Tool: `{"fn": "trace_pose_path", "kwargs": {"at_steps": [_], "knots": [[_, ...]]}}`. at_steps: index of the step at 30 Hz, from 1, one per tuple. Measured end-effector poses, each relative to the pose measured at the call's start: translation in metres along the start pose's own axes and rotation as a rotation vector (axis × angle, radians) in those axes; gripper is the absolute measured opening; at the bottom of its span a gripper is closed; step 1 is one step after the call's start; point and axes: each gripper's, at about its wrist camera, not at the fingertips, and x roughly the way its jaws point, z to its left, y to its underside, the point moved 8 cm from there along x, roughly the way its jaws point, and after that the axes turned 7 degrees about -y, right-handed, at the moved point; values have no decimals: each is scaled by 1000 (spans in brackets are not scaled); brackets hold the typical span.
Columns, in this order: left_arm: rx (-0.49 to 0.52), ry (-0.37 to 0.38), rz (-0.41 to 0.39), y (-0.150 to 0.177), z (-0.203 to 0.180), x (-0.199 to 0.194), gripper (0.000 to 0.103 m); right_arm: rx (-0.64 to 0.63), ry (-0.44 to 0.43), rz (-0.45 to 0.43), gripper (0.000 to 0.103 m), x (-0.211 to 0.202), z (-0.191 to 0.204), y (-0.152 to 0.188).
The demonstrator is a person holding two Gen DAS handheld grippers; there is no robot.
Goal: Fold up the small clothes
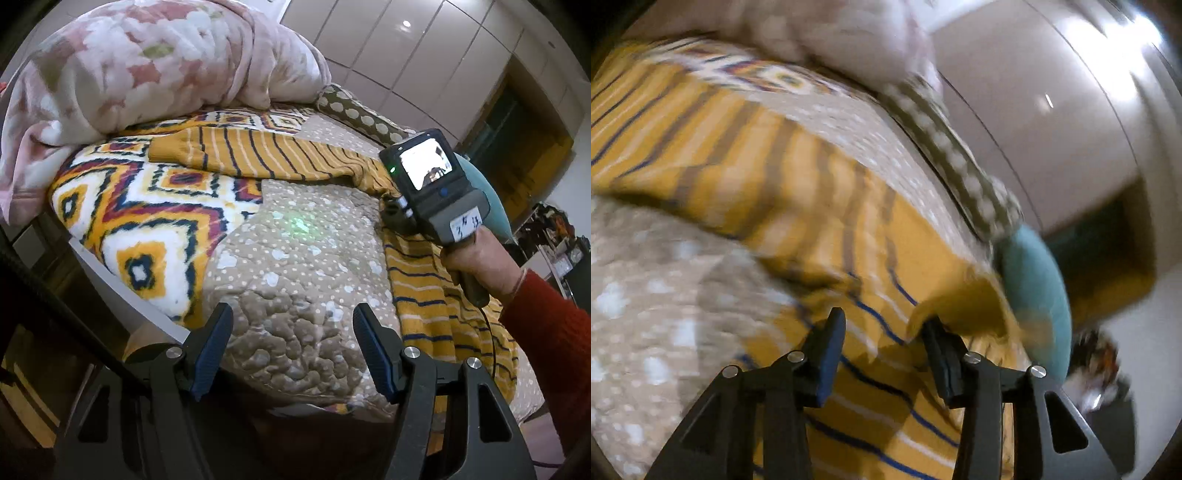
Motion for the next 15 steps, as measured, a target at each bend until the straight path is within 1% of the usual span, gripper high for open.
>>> {"fn": "trace_pose_path", "kwargs": {"at_steps": [2, 3, 5, 7, 9, 11, 13, 15], "knots": [[0, -4, 4, 0, 0, 0, 66, -80, 28, -39, 56, -11, 14, -5], [0, -5, 8, 0, 0, 1, 66, -102, 34, -48, 57, -15, 18, -5], [-10, -4, 17, 1, 0, 0, 66, -86, 22, -55, 58, -23, 16, -3], [-25, -3, 21, -1, 2, 0, 66, -12, -6, -61, 59, -32, 1, 6], [-35, -6, 19, -4, 5, -1, 67, 58, -28, -48, 60, -34, -17, 22], [-45, -26, 9, -11, 12, -1, 68, 154, -47, -3, 61, -31, -44, 52], [-72, -52, -7, -23, 23, 4, 69, 300, -85, 62, 61, -25, -77, 93], [-115, -79, -18, -42, 37, 13, 69, 433, -121, 95, 61, -25, -103, 129]]}}
